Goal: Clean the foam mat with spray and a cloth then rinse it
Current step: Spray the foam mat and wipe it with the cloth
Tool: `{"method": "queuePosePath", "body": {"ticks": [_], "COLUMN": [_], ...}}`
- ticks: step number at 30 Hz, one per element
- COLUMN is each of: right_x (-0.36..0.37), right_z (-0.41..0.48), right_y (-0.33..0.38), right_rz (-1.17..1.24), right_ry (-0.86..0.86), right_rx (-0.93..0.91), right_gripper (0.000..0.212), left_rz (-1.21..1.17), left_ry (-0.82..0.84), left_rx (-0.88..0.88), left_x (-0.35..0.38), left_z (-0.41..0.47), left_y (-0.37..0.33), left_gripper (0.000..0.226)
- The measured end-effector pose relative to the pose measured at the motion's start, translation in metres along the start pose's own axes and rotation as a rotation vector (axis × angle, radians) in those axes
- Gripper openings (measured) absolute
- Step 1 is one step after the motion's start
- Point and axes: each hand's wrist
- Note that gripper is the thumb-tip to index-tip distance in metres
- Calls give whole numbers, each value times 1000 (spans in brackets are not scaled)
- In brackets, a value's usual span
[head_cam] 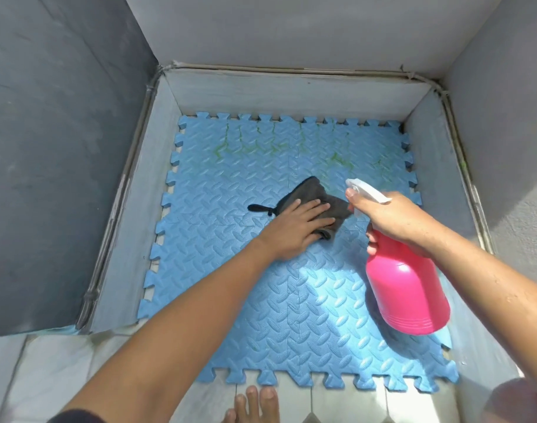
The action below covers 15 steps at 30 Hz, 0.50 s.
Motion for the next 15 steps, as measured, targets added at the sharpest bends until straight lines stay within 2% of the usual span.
{"method": "queuePosePath", "body": {"ticks": [2, 6, 9, 12, 15], "right_x": [4, 16, 36, 55, 72], "right_z": [5, 17, 23, 21, 17], "right_y": [2, 15, 32, 48, 60], "right_rz": [-41, -13, -35, -102, -44], "right_ry": [-8, -32, -24, -6, 1], "right_rx": [-7, -24, -76, -103, -125], "right_gripper": [47, 47, 52, 62, 58], "left_rz": [-24, -44, -10, -12, -18], "left_ry": [-134, -418, -593, -590, -554], "left_rx": [-101, -498, -729, -801, -794], "left_x": [-14, -46, -60, -65, -68], "left_z": [-5, -50, -106, -127, -123], "left_y": [24, 82, 116, 125, 120], "left_gripper": [51, 52, 52, 53, 54]}}
Point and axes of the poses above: each hand's wrist, its own z-axis towards the middle knuckle, its own x-axis out of the palm, y = z × x, and after that the axes turned 13 degrees about -z, right-handed
